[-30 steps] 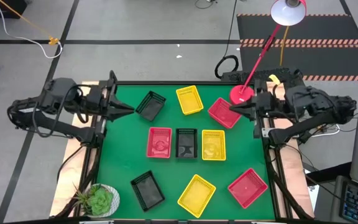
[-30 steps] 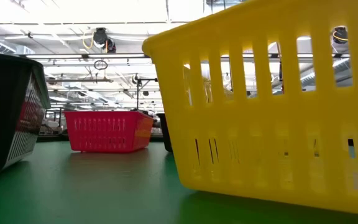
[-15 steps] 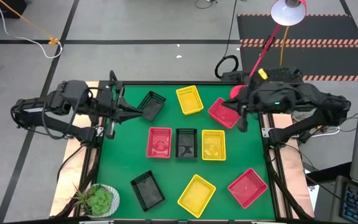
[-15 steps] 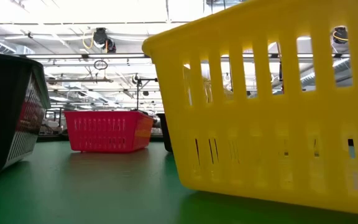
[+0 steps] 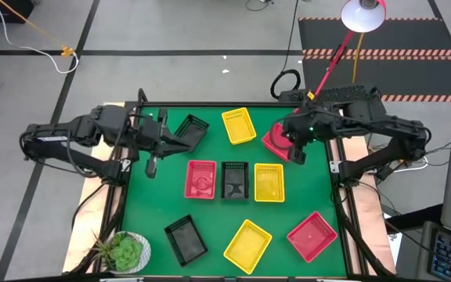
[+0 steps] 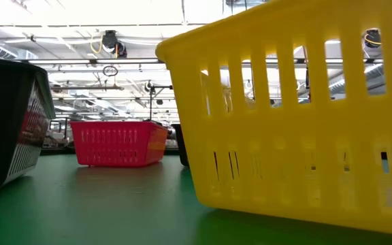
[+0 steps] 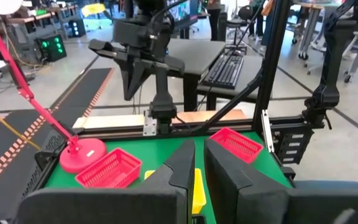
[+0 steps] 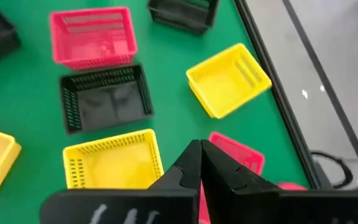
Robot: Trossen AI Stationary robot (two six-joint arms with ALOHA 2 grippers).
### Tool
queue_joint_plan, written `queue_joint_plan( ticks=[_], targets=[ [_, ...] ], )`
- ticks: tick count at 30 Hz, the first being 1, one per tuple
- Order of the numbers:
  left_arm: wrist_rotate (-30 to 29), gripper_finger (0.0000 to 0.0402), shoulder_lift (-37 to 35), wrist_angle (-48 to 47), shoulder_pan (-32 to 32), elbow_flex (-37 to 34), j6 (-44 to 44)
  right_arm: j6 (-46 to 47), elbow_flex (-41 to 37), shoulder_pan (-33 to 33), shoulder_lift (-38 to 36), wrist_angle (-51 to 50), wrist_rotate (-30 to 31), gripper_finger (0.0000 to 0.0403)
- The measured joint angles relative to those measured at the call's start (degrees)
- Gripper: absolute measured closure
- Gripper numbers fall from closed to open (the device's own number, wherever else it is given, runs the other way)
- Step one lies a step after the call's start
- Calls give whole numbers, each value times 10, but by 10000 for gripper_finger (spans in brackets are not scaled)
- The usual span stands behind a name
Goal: Stack baskets by color
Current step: Stack the top red bin on top of the middle red bin
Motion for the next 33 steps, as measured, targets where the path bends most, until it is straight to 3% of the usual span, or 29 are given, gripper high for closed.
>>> queue_joint_plan(
  ticks=[11,17,33],
  targets=[
    [0,364,27,-1,0,0,-1,115,0,-1,2,-7,6,403],
    [-6,364,38,0,-9,1,-16,134,0,-9,21,-13,18,403],
    [-183,364,112,-14,-104,1,-38,82,0,-124,56,-74,14,403]
  ],
)
